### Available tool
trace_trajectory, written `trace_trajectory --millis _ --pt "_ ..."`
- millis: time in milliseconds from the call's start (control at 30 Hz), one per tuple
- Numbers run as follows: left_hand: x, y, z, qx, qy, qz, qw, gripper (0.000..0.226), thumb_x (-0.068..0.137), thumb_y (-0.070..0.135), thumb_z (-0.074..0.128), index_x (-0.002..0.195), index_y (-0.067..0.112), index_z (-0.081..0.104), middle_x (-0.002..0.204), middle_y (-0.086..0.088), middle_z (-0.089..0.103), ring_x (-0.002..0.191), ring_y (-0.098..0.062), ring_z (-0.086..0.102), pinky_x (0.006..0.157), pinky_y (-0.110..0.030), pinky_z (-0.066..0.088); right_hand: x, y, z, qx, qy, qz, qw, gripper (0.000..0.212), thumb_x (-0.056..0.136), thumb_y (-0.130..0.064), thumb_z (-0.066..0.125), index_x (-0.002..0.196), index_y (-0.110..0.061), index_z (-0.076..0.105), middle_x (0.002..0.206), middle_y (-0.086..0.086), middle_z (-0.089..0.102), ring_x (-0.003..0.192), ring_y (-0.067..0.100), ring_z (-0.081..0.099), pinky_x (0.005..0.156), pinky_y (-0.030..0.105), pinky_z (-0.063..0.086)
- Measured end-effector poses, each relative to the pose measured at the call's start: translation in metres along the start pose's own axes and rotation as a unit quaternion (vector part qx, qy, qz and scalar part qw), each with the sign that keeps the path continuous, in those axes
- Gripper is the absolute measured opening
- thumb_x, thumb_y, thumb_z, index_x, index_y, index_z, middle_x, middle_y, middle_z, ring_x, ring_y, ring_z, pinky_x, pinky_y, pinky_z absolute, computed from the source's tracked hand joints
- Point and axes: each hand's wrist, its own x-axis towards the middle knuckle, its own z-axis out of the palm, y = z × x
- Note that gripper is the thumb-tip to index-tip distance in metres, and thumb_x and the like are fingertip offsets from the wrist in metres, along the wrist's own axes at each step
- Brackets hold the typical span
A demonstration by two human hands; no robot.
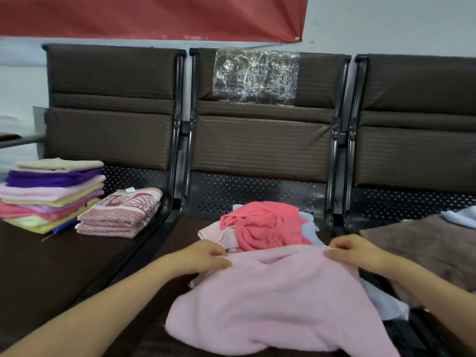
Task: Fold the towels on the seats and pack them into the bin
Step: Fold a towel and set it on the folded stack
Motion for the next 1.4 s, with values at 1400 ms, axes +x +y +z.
trace_trajectory --millis 1400 --pt "-0.058 0.062 -0.101 -0.386 0.366 0.062 0.844 0.019 0.091 0.021 0.062 0.1 0.008 0.073 0.089 -0.009 0.071 0.077 -0.017 0.062 0.066 -0.024 0.048 -0.038 -0.129 -0.054 0.263 0.365 -0.111 0.886 0.02 0.09 -0.013 0.057 0.085 -0.016 0.076 0.071 -0.016 0.07 0.067 -0.005 0.057 0.062 0.012 0.046"
